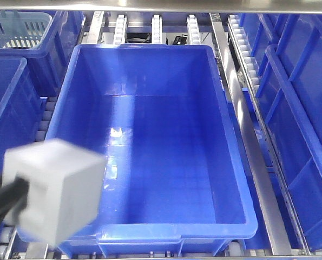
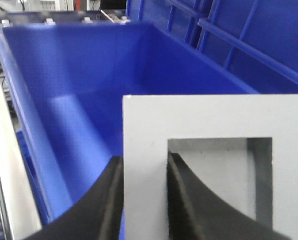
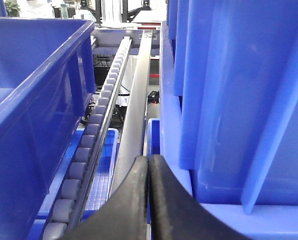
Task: Sort gray base to blue bin
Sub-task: 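Move the left gripper with the block over the blue bin and lower it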
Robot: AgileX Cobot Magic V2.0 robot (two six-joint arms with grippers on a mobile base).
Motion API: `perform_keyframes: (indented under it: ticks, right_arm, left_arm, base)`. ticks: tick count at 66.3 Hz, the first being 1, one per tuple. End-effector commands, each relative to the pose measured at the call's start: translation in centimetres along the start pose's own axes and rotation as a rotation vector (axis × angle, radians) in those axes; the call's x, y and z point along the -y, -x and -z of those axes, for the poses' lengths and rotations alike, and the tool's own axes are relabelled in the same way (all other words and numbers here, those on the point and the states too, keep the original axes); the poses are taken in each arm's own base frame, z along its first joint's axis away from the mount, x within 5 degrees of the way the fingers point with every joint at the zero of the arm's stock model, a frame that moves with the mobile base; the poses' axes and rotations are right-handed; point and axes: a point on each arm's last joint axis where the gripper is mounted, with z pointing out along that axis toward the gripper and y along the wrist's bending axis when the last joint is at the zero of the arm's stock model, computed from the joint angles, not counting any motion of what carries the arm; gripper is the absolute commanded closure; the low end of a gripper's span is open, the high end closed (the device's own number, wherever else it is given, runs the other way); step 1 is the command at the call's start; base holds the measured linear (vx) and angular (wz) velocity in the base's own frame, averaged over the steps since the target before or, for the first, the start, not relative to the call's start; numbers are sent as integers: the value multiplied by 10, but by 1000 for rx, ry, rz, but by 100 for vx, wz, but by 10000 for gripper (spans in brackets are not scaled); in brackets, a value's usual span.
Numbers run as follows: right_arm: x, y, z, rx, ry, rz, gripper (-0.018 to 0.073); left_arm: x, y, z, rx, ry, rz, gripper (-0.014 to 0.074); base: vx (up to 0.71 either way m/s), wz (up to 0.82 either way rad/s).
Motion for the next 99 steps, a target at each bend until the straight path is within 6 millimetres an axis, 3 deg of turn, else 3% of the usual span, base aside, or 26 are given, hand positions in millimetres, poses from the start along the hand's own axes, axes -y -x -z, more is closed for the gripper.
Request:
perform_keyframes:
  ticks: [1, 14, 36, 51, 62, 77, 99]
  right_arm:
    - [0, 2, 0, 70, -1, 13, 568]
    - [0, 2, 0, 70, -1, 13, 568]
    - [0, 2, 0, 70, -1, 13, 568]
    - [0, 2, 0, 70, -1, 13, 568]
    - [0, 2, 0, 70, -1, 13, 568]
    - [0, 2, 0, 70, -1, 13, 568]
    - [0, 2, 0, 70, -1, 13, 568]
  left_arm:
    - [8, 39, -13, 147, -34, -9, 587]
    - [12, 65, -67, 56, -19, -40, 571]
    - [16, 83, -170, -58, -3, -36, 554]
    - [15, 77, -235, -157, 16, -36, 545]
    - [13, 63, -270, -262, 38, -39, 536]
    - [-6, 46, -295, -367, 103, 17, 528]
    - [-15, 32, -304, -408, 131, 49, 432]
  base:
    - [0, 0]
    - [0, 0]
    - [0, 0]
    - [0, 0]
    - [0, 0]
    - [0, 0]
    - [0, 0]
